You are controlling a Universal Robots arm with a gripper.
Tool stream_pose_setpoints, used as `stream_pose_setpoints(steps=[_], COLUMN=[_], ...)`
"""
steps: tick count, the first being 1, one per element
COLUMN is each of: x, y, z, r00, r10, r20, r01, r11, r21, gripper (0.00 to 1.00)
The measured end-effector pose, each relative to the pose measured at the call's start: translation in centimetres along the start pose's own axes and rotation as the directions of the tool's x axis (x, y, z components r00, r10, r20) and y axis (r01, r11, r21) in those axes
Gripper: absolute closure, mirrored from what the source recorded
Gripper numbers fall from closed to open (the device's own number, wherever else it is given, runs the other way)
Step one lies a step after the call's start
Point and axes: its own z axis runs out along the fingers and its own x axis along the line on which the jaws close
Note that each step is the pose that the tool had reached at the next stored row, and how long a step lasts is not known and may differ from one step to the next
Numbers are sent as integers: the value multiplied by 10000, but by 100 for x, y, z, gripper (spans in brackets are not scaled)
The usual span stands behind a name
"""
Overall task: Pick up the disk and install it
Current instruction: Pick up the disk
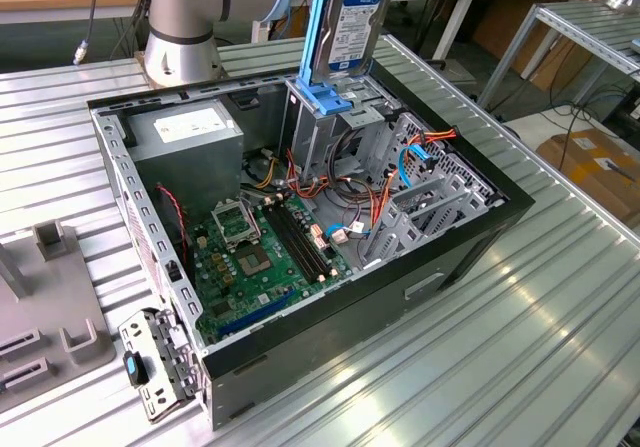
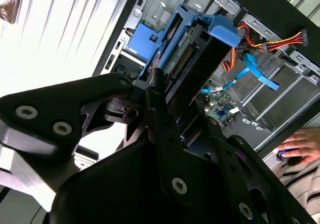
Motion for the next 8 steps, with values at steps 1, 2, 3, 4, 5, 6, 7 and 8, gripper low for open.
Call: stream_pose_setpoints(steps=[1, 2, 3, 4, 5, 6, 7, 8], x=[0, 0, 1, 1, 1, 1, 1, 1], y=[0, 0, 0, 0, 0, 0, 0, -1], z=[0, 0, 0, 0, 0, 0, 0, 0], r00=[10000, 10000, 10000, 10000, 10000, 10000, 10000, 10000], r10=[0, 0, 0, 0, 0, 0, 0, -1], r20=[1, 0, 0, 1, 1, 1, 0, 1], r01=[0, 0, 0, 0, 0, 0, 0, 1], r11=[10000, 10000, 10000, 10000, 10000, 10000, 10000, 10000], r21=[0, 0, 0, 0, 0, 1, 0, 0], gripper=[65, 65, 65, 65, 65, 65, 65, 65])
